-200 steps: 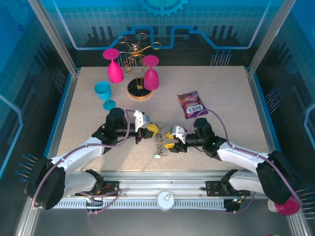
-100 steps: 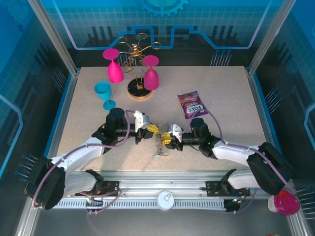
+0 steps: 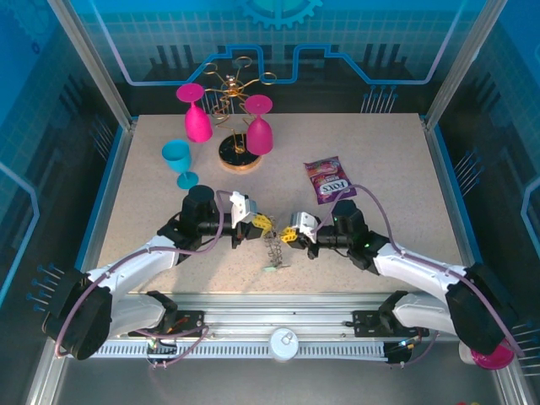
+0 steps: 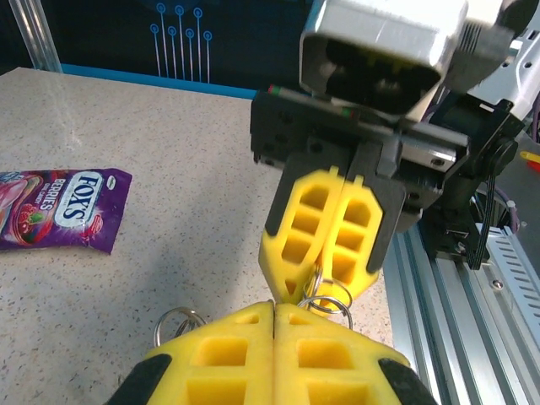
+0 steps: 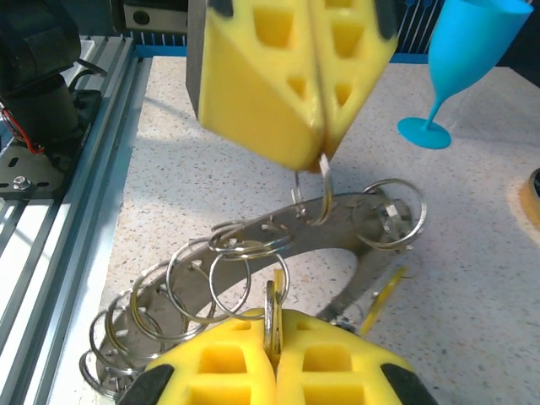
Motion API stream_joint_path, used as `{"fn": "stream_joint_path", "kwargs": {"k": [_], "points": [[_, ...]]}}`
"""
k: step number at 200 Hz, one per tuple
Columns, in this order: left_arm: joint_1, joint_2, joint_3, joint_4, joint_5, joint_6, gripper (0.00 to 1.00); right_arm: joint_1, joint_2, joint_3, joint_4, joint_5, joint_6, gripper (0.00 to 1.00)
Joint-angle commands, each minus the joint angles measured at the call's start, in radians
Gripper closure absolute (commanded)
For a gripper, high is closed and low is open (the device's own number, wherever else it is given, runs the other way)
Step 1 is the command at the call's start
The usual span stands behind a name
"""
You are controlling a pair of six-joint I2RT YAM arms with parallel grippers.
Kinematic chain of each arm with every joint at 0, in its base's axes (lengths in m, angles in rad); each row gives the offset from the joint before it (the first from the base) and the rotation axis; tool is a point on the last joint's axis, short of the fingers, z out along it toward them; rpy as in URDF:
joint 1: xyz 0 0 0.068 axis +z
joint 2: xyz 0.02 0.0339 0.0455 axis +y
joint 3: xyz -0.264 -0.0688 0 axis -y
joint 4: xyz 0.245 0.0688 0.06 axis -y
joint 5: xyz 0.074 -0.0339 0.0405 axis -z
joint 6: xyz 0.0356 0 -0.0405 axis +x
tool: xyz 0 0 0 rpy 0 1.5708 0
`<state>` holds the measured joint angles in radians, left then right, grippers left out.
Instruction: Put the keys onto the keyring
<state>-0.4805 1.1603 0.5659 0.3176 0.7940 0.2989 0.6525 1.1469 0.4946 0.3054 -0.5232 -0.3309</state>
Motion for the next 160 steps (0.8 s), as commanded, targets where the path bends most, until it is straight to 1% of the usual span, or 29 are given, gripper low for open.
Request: {"fn": "stream_joint_path", "kwargs": {"k": [1, 29, 70, 110, 160], "points": [[0.009, -0.023, 0.009, -0.005, 0.031, 0.043, 1.0, -0.011, -0.047, 0.058, -0.183, 0.04, -0.074, 1.0], [0.009, -0.025, 0.011, -0.01, 0.025, 0.048, 1.0, -0.011, -0.071, 0.11, -0.298, 0.073, -0.103, 1.0], [0.009, -0.031, 0.014, -0.037, 0.013, 0.069, 1.0, -0.011, -0.075, 0.187, -0.399, 0.101, -0.082, 1.0], [0.006, -0.025, 0.017, -0.072, -0.004, 0.108, 1.0, -0.006, -0.069, 0.262, -0.482, 0.112, -0.048, 1.0], [-0.007, -0.02, 0.022, -0.114, -0.038, 0.155, 1.0, 0.014, -0.052, 0.34, -0.545, 0.166, 0.008, 1.0]]}}
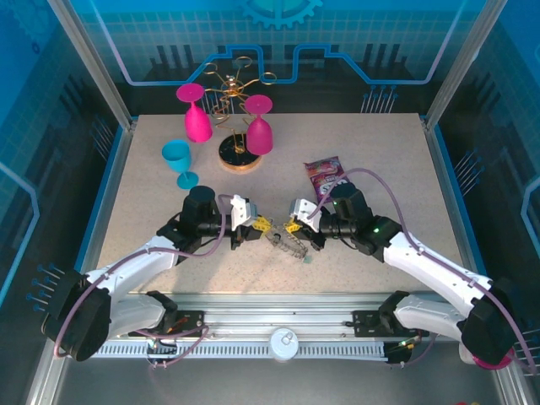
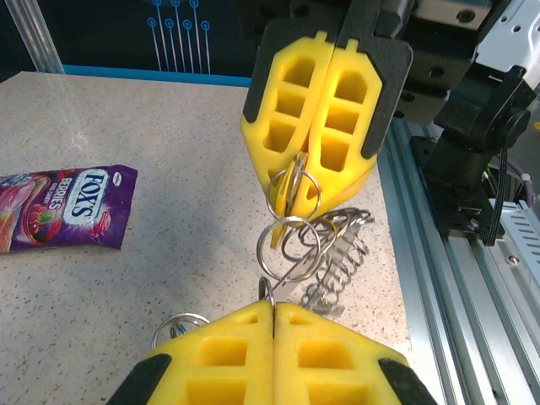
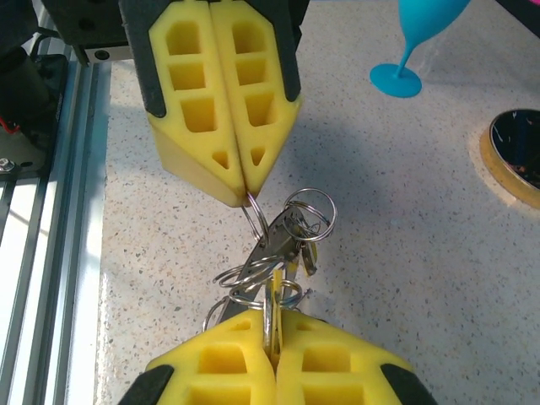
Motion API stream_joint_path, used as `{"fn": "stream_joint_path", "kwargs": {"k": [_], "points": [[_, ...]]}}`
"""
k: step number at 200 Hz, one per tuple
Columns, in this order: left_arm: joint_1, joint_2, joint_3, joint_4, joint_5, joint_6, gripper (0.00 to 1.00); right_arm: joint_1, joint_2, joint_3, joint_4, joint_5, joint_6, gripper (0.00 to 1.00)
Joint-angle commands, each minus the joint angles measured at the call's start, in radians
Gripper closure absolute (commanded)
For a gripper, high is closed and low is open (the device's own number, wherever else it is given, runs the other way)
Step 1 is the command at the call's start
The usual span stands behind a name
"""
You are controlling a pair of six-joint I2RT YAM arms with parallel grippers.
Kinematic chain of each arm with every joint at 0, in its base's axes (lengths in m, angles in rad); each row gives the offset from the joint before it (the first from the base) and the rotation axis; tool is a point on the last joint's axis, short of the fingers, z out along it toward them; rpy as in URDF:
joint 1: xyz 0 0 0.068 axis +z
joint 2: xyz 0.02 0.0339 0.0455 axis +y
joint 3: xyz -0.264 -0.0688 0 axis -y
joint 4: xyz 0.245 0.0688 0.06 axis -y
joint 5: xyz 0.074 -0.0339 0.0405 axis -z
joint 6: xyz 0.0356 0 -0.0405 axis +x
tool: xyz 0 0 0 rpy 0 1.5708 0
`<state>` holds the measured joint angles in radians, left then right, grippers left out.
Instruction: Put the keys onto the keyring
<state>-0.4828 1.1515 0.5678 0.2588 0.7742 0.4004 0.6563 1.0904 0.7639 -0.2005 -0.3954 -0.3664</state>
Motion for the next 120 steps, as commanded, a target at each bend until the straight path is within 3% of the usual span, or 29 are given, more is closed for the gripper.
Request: {"fn": "stream_joint_path", "kwargs": {"k": [1, 32, 45, 55, 87, 120], "points": [[-0.005, -0.012, 0.02, -0.056, -0.02, 0.054, 1.0, 0.011, 0.005, 0.071, -0.042, 0.038, 0.046, 1.0], [-0.01, -0.009, 0.018, -0.027, -0.1, 0.038, 1.0, 0.034, 0.003, 0.094, -0.06, 0.05, 0.067, 1.0], [-0.009, -0.013, 0.018, -0.012, -0.113, 0.033, 0.91, 0.04, 0.006, 0.098, -0.065, 0.058, 0.075, 1.0], [-0.009, -0.018, 0.017, 0.001, -0.124, 0.025, 0.76, 0.042, 0.009, 0.102, -0.068, 0.061, 0.078, 1.0], [-0.01, -0.062, 0.005, -0.006, -0.149, 0.023, 0.51, 0.05, 0.027, 0.145, -0.103, 0.096, 0.092, 1.0], [-0.009, -0.143, -0.016, -0.032, -0.214, -0.004, 0.37, 0.057, 0.053, 0.201, -0.161, 0.127, 0.097, 1.0]]}}
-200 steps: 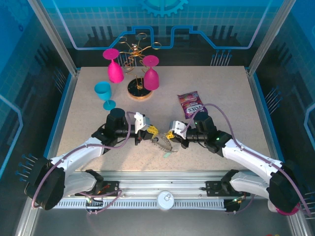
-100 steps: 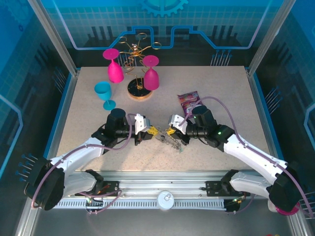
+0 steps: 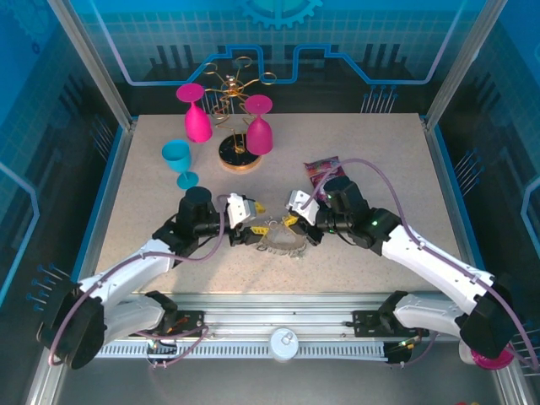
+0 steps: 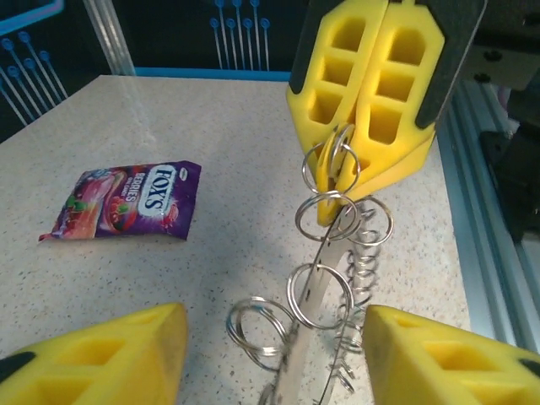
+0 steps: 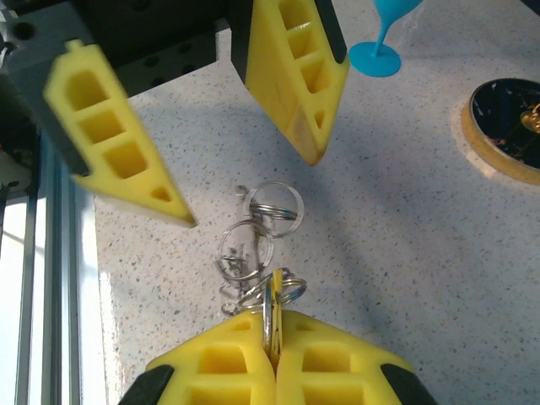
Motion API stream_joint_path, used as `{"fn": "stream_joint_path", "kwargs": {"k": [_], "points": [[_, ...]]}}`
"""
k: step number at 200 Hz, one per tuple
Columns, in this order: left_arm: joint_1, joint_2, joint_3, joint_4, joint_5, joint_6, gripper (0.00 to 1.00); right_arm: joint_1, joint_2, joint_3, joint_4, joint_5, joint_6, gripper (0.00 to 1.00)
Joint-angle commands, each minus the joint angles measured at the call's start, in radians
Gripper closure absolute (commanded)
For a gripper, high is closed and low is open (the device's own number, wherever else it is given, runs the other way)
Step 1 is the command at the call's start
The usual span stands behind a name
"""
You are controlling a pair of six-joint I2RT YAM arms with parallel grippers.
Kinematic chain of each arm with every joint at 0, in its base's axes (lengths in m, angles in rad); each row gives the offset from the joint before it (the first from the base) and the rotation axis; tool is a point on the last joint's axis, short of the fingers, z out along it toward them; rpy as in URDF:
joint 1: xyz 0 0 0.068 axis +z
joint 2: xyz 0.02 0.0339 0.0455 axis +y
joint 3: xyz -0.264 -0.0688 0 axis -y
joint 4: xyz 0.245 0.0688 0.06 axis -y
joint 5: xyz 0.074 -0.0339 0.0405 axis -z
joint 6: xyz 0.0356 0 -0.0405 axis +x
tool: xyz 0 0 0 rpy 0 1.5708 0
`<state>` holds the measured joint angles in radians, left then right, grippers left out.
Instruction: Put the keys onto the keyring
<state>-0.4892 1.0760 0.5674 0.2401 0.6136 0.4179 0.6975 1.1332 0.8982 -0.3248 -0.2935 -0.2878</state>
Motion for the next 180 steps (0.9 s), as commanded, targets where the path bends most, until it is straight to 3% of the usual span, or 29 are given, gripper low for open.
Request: {"fn": "stream_joint_path", "kwargs": {"k": [1, 43, 95, 110, 142, 180], "points": [[-0.002, -0.071, -0.017, -0.014, -0.055, -0.025, 0.37, 0.017, 0.012, 0.067, -0.039, 0.025, 0.019, 1.0], [-0.012, -0.122, -0.009, -0.011, -0.192, -0.184, 0.31, 0.037, 0.029, 0.138, -0.101, 0.106, 0.012, 1.0], [-0.103, -0.08, 0.061, -0.129, -0.299, -0.22, 0.33, 0.054, 0.08, 0.263, -0.238, 0.223, 0.04, 1.0], [-0.131, -0.081, 0.068, -0.16, -0.349, -0.231, 0.42, 0.058, 0.085, 0.282, -0.26, 0.244, 0.052, 1.0], [-0.143, -0.07, 0.042, -0.148, -0.329, -0.303, 0.62, 0.071, 0.084, 0.309, -0.289, 0.259, 0.062, 1.0], [-0.144, 0.048, 0.079, -0.099, -0.346, -0.258, 0.67, 0.098, 0.074, 0.325, -0.309, 0.257, 0.05, 1.0]]}}
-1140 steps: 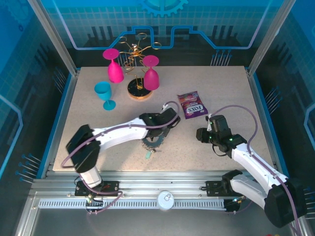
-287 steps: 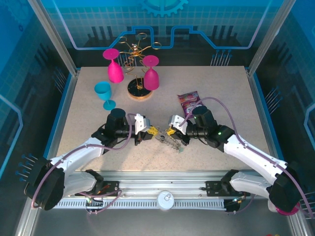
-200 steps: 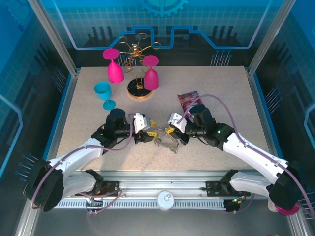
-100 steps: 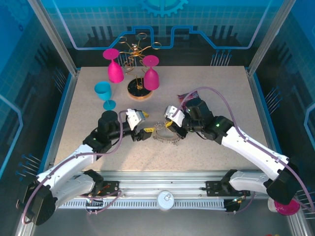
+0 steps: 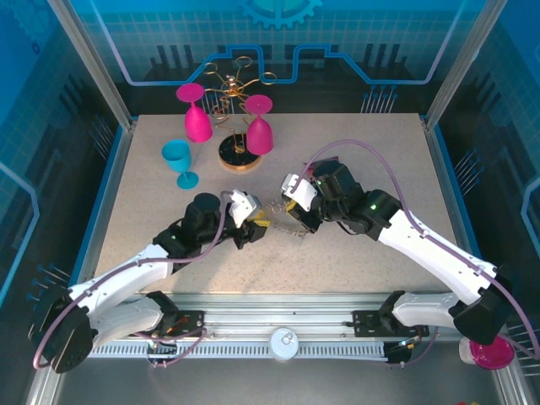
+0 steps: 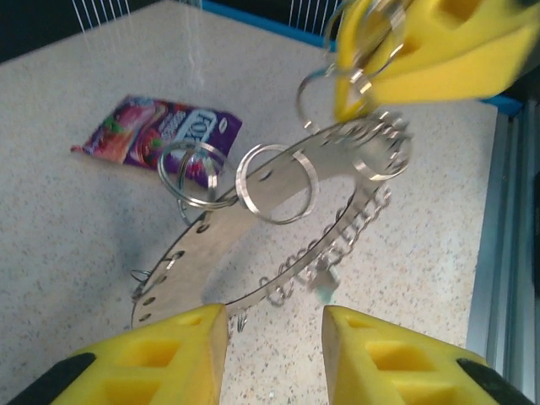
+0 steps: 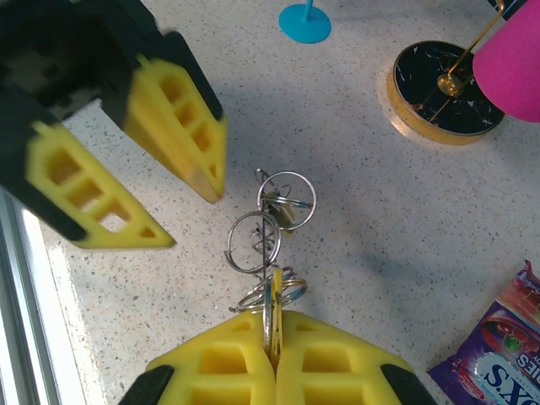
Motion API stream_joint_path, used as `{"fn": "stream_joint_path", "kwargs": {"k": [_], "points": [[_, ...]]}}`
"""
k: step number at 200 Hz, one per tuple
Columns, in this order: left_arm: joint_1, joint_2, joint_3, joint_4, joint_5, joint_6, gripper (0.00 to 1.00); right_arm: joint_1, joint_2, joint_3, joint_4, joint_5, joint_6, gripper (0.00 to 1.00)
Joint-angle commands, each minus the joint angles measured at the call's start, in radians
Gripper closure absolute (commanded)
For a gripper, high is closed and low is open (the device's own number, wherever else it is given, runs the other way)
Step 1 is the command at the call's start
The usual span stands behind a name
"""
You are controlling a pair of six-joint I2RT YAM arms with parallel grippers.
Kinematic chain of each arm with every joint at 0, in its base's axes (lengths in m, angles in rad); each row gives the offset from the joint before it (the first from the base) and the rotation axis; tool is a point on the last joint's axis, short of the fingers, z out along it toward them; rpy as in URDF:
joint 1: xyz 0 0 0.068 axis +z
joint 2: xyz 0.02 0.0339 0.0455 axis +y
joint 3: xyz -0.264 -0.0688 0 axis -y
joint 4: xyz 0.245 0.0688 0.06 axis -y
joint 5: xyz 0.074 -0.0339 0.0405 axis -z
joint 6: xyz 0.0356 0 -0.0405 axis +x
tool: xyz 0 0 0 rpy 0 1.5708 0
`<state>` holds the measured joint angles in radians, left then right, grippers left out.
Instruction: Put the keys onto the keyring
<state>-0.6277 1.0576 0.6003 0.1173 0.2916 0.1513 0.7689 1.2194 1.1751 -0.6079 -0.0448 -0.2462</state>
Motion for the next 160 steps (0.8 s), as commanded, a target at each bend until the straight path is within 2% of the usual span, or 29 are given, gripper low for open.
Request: {"fn": "stream_joint_path", "kwargs": {"k": [1, 42, 60, 119, 136, 160], "points": [[-0.006, 0.069, 0.048, 0.025, -0.023, 0.009, 0.67, 0.027, -0.012, 0.05, -0.027, 0.009, 0.008, 1.0], [-0.001, 0.185, 0.096, 0.092, -0.039, 0.056, 0.71, 0.047, -0.025, 0.064, -0.055, 0.013, 0.008, 1.0], [0.0, 0.203, 0.105, 0.111, -0.081, 0.07, 0.64, 0.05, -0.026, 0.072, -0.07, 0.017, 0.004, 1.0], [0.006, 0.208, 0.105, 0.161, -0.222, 0.117, 0.57, 0.052, -0.024, 0.088, -0.108, 0.027, 0.008, 1.0], [0.005, 0.195, 0.095, 0.172, -0.21, 0.121, 0.56, 0.052, -0.017, 0.098, -0.12, 0.038, 0.015, 1.0], [0.005, 0.135, 0.044, 0.202, -0.112, 0.121, 0.57, 0.051, -0.005, 0.101, -0.113, 0.059, 0.026, 1.0]]}}
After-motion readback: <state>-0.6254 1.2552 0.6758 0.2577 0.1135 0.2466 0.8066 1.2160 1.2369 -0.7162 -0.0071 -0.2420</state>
